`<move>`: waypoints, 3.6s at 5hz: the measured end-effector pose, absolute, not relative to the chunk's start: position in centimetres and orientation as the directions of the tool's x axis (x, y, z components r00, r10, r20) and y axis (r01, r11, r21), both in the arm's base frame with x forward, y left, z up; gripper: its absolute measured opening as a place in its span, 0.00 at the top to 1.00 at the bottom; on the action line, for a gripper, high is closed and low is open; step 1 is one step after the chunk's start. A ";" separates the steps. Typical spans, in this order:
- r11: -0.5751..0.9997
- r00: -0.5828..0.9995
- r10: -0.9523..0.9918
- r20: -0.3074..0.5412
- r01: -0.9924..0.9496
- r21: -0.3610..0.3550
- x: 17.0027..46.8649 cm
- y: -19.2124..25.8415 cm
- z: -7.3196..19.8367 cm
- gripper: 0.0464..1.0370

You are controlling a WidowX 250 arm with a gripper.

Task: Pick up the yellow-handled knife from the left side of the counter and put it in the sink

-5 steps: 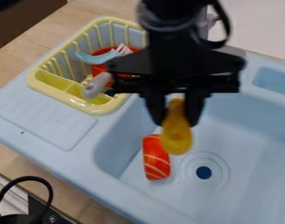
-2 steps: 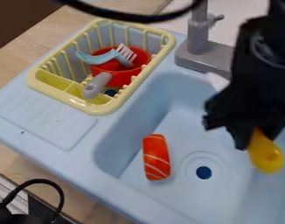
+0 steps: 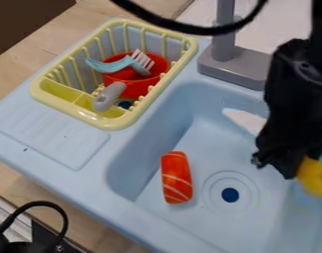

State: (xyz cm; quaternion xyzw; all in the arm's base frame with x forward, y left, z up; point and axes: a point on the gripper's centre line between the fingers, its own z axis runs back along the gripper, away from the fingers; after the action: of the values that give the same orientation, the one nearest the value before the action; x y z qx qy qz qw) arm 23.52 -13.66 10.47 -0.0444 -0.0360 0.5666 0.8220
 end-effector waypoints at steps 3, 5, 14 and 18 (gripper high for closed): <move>0.294 0.295 0.955 0.022 -0.939 -0.180 25.5 -12.4 7.7 0.72; 0.291 0.300 0.953 -0.029 -0.941 -0.170 26.2 -12.8 6.9 0.72; 0.952 0.949 0.307 0.071 -0.306 -0.030 23.2 -9.4 12.1 0.04; 0.916 0.922 -0.387 0.031 0.388 -0.099 20.5 -8.8 13.4 0.04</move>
State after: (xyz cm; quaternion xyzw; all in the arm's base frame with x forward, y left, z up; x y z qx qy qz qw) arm 20.49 -8.84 13.37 -0.0514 -0.0054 -0.1978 0.9789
